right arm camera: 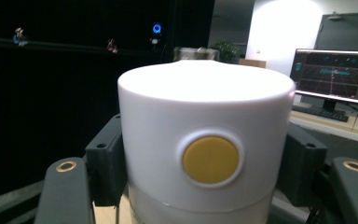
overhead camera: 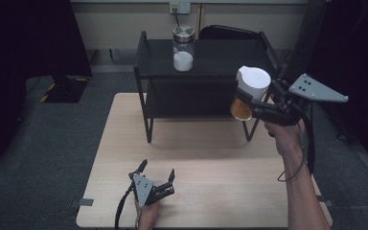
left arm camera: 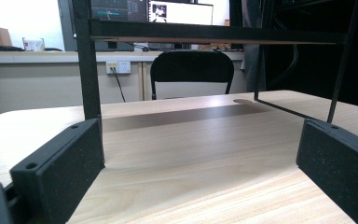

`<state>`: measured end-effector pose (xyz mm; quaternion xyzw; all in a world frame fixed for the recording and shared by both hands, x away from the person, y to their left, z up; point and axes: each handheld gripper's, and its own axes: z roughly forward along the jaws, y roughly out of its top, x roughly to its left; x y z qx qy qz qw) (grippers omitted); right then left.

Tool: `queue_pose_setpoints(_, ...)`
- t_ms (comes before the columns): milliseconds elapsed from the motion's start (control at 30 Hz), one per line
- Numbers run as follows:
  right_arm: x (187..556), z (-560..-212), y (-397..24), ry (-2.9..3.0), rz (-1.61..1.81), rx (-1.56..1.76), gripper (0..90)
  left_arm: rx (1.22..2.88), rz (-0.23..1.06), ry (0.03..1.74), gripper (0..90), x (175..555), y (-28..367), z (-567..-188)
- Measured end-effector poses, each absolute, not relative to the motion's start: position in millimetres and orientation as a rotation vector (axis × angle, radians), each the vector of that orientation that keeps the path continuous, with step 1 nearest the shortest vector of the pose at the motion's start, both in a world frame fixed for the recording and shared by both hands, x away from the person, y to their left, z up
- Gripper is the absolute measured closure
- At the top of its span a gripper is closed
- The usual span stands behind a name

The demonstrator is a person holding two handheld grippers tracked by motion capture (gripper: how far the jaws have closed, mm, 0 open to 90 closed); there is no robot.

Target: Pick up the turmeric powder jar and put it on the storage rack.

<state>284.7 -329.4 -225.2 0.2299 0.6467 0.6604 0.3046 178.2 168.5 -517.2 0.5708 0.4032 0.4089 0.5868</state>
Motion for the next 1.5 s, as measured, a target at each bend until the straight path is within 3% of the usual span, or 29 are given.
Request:
queue_pose_setpoints(933, 374.3, -171.1, -289.0, 1.658, 1.699, 0.693, 30.5, 1.333, 0.953, 0.940, 0.2, 178.3, 168.4, -516.9)
queue_pose_setpoints(1500, 410.1, -175.2, -272.1, 1.701, 1.653, 0.757, 30.3, 1.334, 0.953, 0.939, 0.2, 178.3, 168.6, -516.9)
